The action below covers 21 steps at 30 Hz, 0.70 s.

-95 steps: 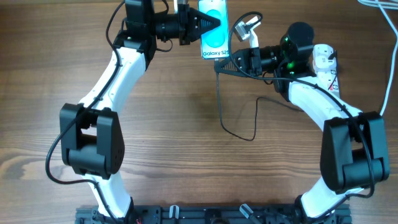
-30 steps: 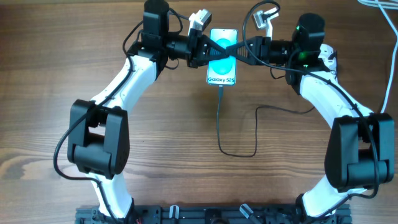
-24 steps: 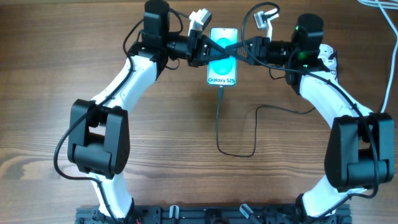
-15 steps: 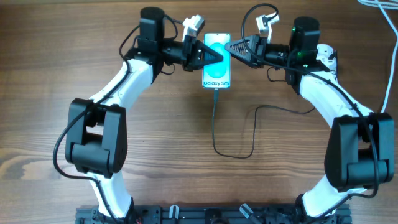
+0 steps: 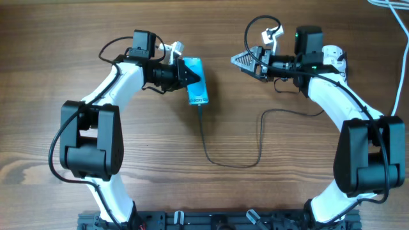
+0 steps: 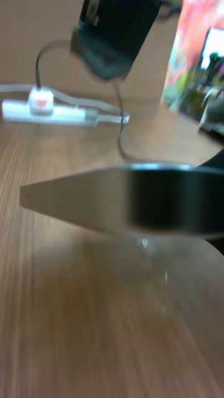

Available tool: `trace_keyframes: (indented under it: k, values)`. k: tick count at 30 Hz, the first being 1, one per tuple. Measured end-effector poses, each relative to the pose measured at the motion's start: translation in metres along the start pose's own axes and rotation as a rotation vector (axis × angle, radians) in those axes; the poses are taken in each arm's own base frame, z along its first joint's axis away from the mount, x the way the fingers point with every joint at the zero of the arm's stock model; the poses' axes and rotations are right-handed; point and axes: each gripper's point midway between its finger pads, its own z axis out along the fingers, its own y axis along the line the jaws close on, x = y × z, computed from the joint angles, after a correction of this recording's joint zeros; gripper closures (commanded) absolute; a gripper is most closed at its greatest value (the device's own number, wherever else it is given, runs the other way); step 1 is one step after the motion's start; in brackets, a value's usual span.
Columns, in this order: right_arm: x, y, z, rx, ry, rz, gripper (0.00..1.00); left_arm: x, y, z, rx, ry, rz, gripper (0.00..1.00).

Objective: Plug charger to phone and switch on socket
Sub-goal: 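Lower the plugged phone flat onto the table with both grippers, then open both grippers and withdraw them from the phone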

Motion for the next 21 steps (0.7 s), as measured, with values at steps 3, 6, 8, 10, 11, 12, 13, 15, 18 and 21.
trace_keyframes:
  k: [3,6,8,10,11,12,13,15,18,21]
  values:
    - [0.007,-0.007,0.000,0.028,0.018,0.032,0.10,-0.006,0.016,-0.002,-0.085,-0.031,0.037,0.96]
    - [0.011,-0.011,0.000,0.047,0.026,0.045,0.10,-0.009,0.025,-0.003,-0.138,-0.046,0.059,0.96]
    - [0.012,-0.013,-0.001,0.053,0.030,0.046,0.10,-0.008,0.034,0.001,-0.156,-0.038,0.056,0.96]
    - [0.012,-0.013,-0.001,0.055,0.029,0.042,0.10,-0.004,0.047,0.009,-0.171,-0.015,0.031,0.96]
    - [0.012,-0.013,-0.001,0.055,0.029,0.042,0.10,-0.003,0.050,0.011,-0.174,-0.008,0.026,0.96]
    - [0.012,-0.013,-0.001,0.056,0.029,0.042,0.10,-0.002,0.052,0.012,-0.176,-0.004,0.023,0.96]
    - [0.012,-0.013,-0.001,0.056,0.029,0.042,0.10,-0.002,0.053,0.013,-0.178,-0.003,0.022,0.96]
    - [0.012,-0.014,-0.001,0.062,0.026,0.042,0.10,-0.002,0.053,0.013,-0.178,-0.003,0.022,0.96]
    - [0.011,-0.015,-0.001,0.067,0.024,0.042,0.10,-0.001,0.055,0.014,-0.179,-0.001,0.019,0.96]
    - [0.011,-0.016,-0.001,0.070,0.022,0.042,0.10,0.005,0.062,0.021,-0.165,0.030,-0.010,0.96]
